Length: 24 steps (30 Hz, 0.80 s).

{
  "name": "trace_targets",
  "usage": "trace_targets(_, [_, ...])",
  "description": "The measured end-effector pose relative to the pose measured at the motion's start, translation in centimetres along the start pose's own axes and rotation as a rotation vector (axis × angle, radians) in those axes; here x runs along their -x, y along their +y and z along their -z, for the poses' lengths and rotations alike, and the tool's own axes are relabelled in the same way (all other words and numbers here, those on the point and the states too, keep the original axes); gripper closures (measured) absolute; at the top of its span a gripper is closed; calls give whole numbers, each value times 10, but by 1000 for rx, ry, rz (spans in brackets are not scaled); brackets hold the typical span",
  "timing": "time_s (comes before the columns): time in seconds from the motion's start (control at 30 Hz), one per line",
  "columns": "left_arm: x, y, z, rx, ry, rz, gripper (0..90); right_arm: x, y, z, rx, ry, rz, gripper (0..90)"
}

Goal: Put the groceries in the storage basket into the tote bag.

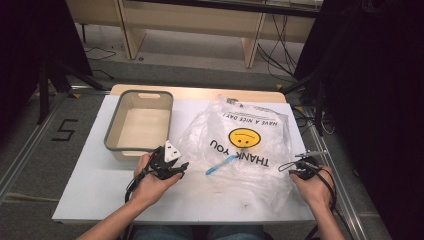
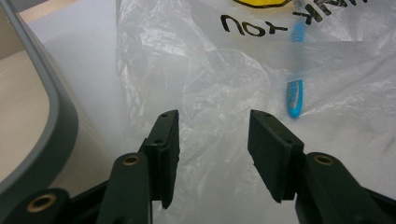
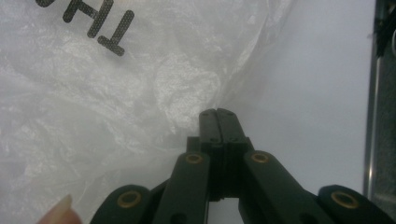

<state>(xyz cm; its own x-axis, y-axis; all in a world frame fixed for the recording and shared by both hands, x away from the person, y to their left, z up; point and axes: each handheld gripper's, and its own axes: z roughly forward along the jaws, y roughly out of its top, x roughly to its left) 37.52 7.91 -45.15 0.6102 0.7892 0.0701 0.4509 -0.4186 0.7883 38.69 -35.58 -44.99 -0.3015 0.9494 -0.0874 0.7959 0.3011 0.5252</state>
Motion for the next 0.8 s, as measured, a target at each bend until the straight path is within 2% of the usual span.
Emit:
trace_targets(0.1, [1, -1, -2, -30, -10, -3, 489, 5, 5, -2, 37, -30, 22, 900])
trace_targets(0.33, [5, -7, -5, -96, -25, -7, 435, 9, 15, -9, 98, -75, 39, 900])
trace_targets(0.47, [6, -14, -9, -155, -42, -8, 432, 11, 21, -15, 151, -69, 58, 900])
trace_targets(0.6, [9, -17, -10, -165, -59, -5, 437, 10, 25, -21, 178, -60, 78, 900])
trace_targets(0.8, [9, -17, -9, -158, -64, -6, 439, 7, 26, -25, 179, -26, 85, 889])
